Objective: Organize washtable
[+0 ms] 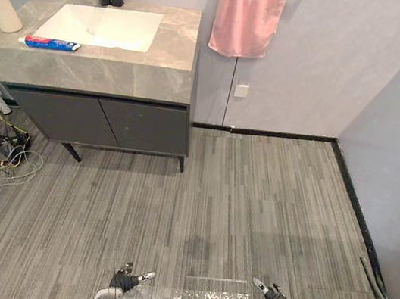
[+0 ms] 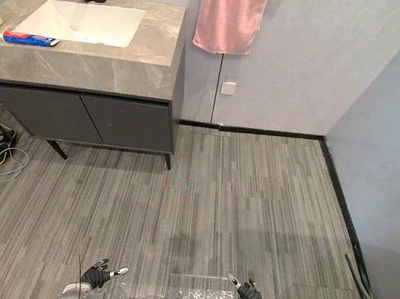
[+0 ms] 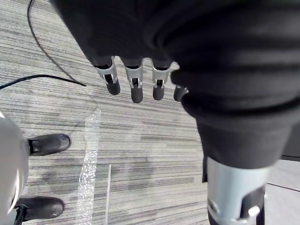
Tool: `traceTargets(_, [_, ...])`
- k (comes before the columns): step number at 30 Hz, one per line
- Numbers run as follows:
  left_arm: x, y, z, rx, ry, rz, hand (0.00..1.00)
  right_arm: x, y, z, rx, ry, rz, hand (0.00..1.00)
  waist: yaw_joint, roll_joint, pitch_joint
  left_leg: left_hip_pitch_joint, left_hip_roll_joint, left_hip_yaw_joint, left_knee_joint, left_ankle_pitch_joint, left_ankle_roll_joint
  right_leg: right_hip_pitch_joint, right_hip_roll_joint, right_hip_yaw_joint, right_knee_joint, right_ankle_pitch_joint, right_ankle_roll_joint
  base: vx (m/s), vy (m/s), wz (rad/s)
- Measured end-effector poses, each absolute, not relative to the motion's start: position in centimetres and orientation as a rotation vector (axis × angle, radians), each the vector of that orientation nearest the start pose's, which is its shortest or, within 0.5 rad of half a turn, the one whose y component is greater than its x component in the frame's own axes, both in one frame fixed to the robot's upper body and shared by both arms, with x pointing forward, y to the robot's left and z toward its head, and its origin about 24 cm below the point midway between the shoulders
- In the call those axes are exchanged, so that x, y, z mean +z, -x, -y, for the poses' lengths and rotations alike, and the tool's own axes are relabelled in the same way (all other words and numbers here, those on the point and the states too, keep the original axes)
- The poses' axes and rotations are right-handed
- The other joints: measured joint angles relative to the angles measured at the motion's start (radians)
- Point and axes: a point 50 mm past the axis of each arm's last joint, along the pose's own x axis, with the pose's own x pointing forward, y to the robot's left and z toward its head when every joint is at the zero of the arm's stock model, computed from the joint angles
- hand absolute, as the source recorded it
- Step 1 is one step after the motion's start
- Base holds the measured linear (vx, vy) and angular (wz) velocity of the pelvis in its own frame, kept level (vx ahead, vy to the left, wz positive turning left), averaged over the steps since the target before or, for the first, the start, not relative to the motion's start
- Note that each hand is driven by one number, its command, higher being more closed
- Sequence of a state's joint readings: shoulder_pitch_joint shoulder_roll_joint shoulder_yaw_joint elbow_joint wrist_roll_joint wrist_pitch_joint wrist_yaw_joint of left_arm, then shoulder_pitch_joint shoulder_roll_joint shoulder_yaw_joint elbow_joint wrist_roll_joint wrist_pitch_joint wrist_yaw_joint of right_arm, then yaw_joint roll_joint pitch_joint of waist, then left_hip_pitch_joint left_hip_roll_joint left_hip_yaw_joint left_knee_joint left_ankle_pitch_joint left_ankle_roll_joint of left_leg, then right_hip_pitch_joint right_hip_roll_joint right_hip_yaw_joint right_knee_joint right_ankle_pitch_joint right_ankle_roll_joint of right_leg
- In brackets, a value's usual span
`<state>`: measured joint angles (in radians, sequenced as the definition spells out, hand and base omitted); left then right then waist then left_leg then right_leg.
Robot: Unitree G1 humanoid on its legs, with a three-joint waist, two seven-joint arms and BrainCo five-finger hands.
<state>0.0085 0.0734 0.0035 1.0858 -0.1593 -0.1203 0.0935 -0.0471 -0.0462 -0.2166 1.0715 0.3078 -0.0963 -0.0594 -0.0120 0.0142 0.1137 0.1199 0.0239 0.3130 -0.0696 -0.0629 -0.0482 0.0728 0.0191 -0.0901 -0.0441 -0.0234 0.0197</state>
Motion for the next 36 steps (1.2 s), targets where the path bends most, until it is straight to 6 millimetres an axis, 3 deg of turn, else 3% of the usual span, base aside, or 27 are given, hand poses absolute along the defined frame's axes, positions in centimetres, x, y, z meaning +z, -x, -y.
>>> traceTargets(6, [-14.7,-13.7,-18.7,0.224,0.026,-0.916,0.0,-14.1,-15.4,19.8,-0.426,-0.304,-0.848,0.0,0.002,-0.018,0.013,-0.034,0.007,0.06,0.007,0.002,0.012,-0.058,0.009,0.056,0.01,0.023,-0.016,-0.05,-0.04,-0.33])
traceTargets(8, [-14.2,-14.9,-19.0,0.226,0.024,-0.878,0.0,-13.7,-16.3,19.7,-0.42,-0.312,-0.821,0.0,0.005,-0.027,0.032,-0.074,0.025,0.084,0.063,-0.024,0.033,-0.134,0.014,0.064,0.119,-0.016,0.005,-0.05,-0.032,-0.33])
traceTargets(10, [-13.5,-16.4,-19.3,0.22,0.013,-0.827,0.0,-13.5,-16.9,19.5,-0.421,-0.335,-0.806,0.0,0.004,-0.039,0.066,-0.122,0.05,0.097,0.189,-0.093,0.038,-0.247,-0.001,0.034,0.355,-0.097,0.044,-0.04,-0.044,-0.25])
traceTargets(12, [-13.2,-16.8,-19.2,0.214,0.01,-0.813,0.0,-13.5,-17.0,19.6,-0.427,-0.343,-0.802,0.0,0.001,-0.028,0.091,-0.113,0.063,0.09,0.244,-0.139,0.049,-0.31,-0.021,-0.02,0.516,-0.132,0.061,0.0,-0.041,-0.07])
traceTargets(13, [-13.2,-17.0,-19.0,0.207,0.003,-0.808,0.0,-13.6,-16.6,19.6,-0.432,-0.344,-0.813,0.0,-0.001,-0.024,0.103,-0.102,0.065,0.085,0.26,-0.164,0.048,-0.332,-0.045,-0.064,0.576,-0.17,0.052,0.05,-0.024,0.04])
traceTargets(16, [-12.9,-17.5,-18.7,0.207,0.011,-0.79,0.0,-13.6,-16.7,19.7,-0.444,-0.357,-0.81,0.0,0.001,0.004,0.125,-0.095,0.109,0.085,0.304,-0.208,0.014,-0.418,-0.132,-0.149,0.541,-0.181,0.045,0.2,-0.094,-0.04])
traceTargets(17, [-12.9,-17.6,-18.7,0.209,0.018,-0.788,0.0,-13.4,-17.1,19.8,-0.438,-0.355,-0.796,0.0,0.001,0.013,0.133,-0.09,0.14,0.082,0.314,-0.222,-0.01,-0.449,-0.159,-0.167,0.474,-0.161,0.06,0.3,-0.16,-0.11])
traceTargets(19, [-12.8,-17.7,-19.2,0.217,0.006,-0.786,0.0,-13.2,-17.6,19.7,-0.431,-0.352,-0.788,0.0,0.0,0.005,0.149,-0.051,0.165,0.078,0.302,-0.234,-0.058,-0.463,-0.199,-0.191,0.329,-0.089,0.078,0.37,-0.209,-0.03])
traceTargets(21, [-12.5,-18.2,-19.7,0.22,-0.008,-0.772,0.0,-13.6,-16.8,19.3,-0.402,-0.329,-0.816,0.0,-0.003,-0.043,0.143,0.038,0.172,0.069,0.238,-0.23,-0.122,-0.46,-0.243,-0.18,0.206,-0.016,0.105,0.54,-0.367,0.28])
traceTargets(22, [-12.5,-18.2,-19.8,0.221,-0.009,-0.77,0.0,-13.7,-16.5,19.5,-0.398,-0.312,-0.824,0.0,-0.013,-0.033,0.139,0.068,0.205,0.065,0.208,-0.224,-0.147,-0.456,-0.23,-0.179,0.246,0.051,0.103,0.67,-0.452,0.62])
traceTargets(23, [-12.5,-18.2,-19.6,0.22,0.0,-0.769,0.0,-13.6,-16.5,19.8,-0.391,-0.292,-0.826,0.0,-0.029,-0.026,0.127,0.076,0.232,0.042,0.22,-0.199,-0.171,-0.463,-0.217,-0.184,0.307,0.069,0.089,0.59,-0.412,0.67])
traceTargets(24, [-12.5,-18.4,-19.1,0.211,0.014,-0.762,0.0,-13.6,-16.6,20.0,-0.389,-0.28,-0.824,0.0,-0.029,-0.022,0.126,0.039,0.272,0.018,0.308,-0.147,-0.193,-0.486,-0.205,-0.178,0.397,0.079,0.015,0.51,-0.353,0.43])
traceTargets(25, [-12.5,-18.4,-18.6,0.207,0.026,-0.765,0.0,-13.5,-16.7,20.4,-0.392,-0.269,-0.82,0.0,-0.024,-0.01,0.125,0.021,0.296,0.013,0.359,-0.113,-0.184,-0.489,-0.194,-0.186,0.431,0.055,-0.002,0.62,-0.521,0.08])
traceTargets(26, [-12.8,-18.0,-18.3,0.214,0.051,-0.777,0.0,-13.2,-17.1,20.6,-0.375,-0.243,-0.81,0.0,-0.02,-0.006,0.123,-0.032,0.325,0.011,0.471,-0.01,-0.136,-0.476,-0.185,-0.191,0.46,-0.003,-0.025,0.49,-0.419,-0.14])
traceTargets(27, [-12.9,-17.8,-18.0,0.22,0.072,-0.785,0.0,-13.1,-17.4,20.7,-0.367,-0.232,-0.803,0.0,-0.02,-0.004,0.122,-0.054,0.342,0.011,0.529,0.062,-0.099,-0.454,-0.174,-0.192,0.454,-0.021,-0.038,0.75,-0.559,-0.3])
traceTargets(28, [-13.3,-17.1,-17.6,0.241,0.12,-0.805,0.0,-12.8,-17.9,20.7,-0.356,-0.217,-0.788,0.0,-0.005,0.001,0.119,-0.095,0.386,0.009,0.705,0.116,-0.072,-0.373,-0.137,-0.184,0.398,-0.04,-0.059,0.5,-0.332,-0.43])
traceTargets(29, [-13.4,-17.0,-17.3,0.249,0.141,-0.806,0.0,-12.8,-18.0,20.8,-0.354,-0.211,-0.786,0.0,0.001,0.002,0.119,-0.108,0.398,0.01,0.777,0.109,-0.083,-0.333,-0.122,-0.181,0.369,-0.042,-0.062,0.72,-0.464,-0.56])
traceTargets(30, [-13.6,-16.6,-16.7,0.268,0.188,-0.817,0.0,-12.8,-17.9,21.0,-0.357,-0.205,-0.785,0.0,0.001,0.003,0.118,-0.131,0.394,0.012,0.871,0.069,-0.121,-0.238,-0.103,-0.18,0.302,-0.045,-0.067,0.56,-0.298,-0.33])
traceTargets(31, [-13.6,-16.6,-16.4,0.268,0.203,-0.818,0.0,-12.8,-17.7,21.1,-0.359,-0.203,-0.789,0.0,-0.002,0.004,0.117,-0.137,0.387,0.017,0.892,0.046,-0.114,-0.194,-0.098,-0.178,0.274,-0.045,-0.067,0.55,-0.261,-0.23])
traceTargets(33, [-13.1,-17.4,-15.5,0.261,0.247,-0.777,0.0,-12.7,-17.3,22.4,-0.387,-0.182,-0.789,0.0,-0.001,0.003,0.115,-0.198,0.315,0.053,0.88,-0.061,-0.107,-0.076,-0.094,-0.156,0.194,-0.045,-0.068,0.53,-0.157,-0.18])
traceTargets(36, [-12.6,-18.1,-15.6,0.271,0.268,-0.735,0.0,-12.7,-17.1,22.8,-0.414,-0.196,-0.787,0.0,0.002,0.003,0.115,-0.327,0.245,0.115,0.751,-0.115,-0.061,0.017,-0.1,-0.148,0.129,-0.046,-0.067,0.42,-0.028,-0.17])
